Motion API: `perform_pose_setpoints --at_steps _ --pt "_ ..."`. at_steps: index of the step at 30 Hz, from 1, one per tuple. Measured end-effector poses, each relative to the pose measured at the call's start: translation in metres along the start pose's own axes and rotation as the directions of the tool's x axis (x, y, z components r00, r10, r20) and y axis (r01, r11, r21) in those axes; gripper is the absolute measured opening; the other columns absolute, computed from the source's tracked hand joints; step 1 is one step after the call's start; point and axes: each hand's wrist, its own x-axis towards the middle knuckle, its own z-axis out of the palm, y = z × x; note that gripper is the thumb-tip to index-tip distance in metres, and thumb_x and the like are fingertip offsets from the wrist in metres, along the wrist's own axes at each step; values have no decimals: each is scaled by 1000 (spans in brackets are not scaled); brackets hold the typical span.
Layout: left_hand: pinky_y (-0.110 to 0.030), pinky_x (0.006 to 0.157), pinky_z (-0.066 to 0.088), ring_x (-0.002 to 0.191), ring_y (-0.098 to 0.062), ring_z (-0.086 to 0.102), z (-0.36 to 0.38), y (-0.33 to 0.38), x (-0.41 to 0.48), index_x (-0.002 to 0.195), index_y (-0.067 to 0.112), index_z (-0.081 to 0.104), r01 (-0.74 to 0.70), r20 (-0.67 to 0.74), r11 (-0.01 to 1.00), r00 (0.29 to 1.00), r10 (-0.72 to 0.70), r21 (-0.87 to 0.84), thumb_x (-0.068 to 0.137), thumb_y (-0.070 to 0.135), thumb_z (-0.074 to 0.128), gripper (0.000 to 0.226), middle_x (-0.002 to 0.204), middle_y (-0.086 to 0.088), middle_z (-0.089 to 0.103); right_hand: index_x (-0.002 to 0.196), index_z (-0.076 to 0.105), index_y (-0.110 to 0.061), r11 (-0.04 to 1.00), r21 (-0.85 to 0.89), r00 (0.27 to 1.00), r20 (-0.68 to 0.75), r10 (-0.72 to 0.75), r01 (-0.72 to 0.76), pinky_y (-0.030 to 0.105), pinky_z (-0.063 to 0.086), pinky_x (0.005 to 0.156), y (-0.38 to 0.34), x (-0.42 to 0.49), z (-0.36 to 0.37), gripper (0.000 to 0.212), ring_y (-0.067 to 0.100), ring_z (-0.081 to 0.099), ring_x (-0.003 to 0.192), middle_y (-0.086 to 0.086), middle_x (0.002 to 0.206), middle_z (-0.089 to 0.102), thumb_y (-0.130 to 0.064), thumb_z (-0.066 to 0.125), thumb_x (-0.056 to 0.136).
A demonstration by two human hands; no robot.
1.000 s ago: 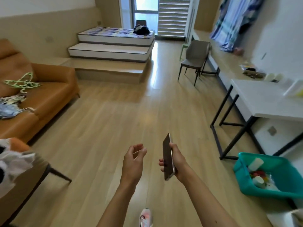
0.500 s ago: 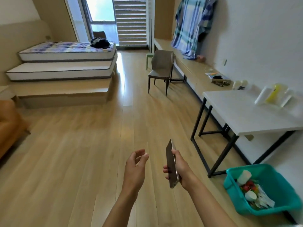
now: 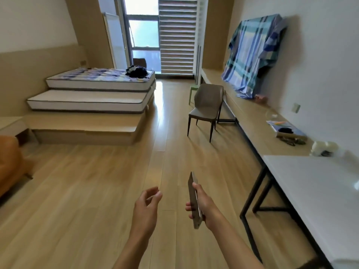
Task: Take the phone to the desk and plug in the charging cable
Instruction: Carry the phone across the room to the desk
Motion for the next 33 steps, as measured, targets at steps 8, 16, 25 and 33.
perform_pose_setpoints --at_steps 8,16,25,33 --pt "-21 85 47 116 -11 60 31 8 175 123 20 62 6 -81 999 997 -10 -54 96 29 58 30 121 6 66 124 58 -10 999 -35 999 31 10 -9 38 56 58 -105 160 27 65 29 68 72 19 89 69 -63 55 87" --pt "-32 98 49 117 -13 57 75 53 384 124 21 60 -13 -38 998 999 11 -65 96 32 55 30 123 4 63 120 58 -6 999 -18 1000 3 28 -28 37 55 58 -218 313 73 64 32 66 75 21 89 68 -61 53 90" --pt "-28 94 49 114 -8 57 99 87 605 123 24 60 -47 -25 997 999 45 -62 95 35 56 30 119 10 63 128 56 -4 997 11 996 -39 78 -78 41 58 68 -325 492 128 73 32 68 82 25 105 71 -65 48 90" --pt "-20 83 48 110 -2 57 131 90 819 115 35 59 -43 -36 998 999 41 -51 93 41 57 23 112 20 61 132 53 -6 998 -11 997 35 63 -63 48 59 85 -434 682 187 74 41 69 105 28 115 69 -66 47 90"
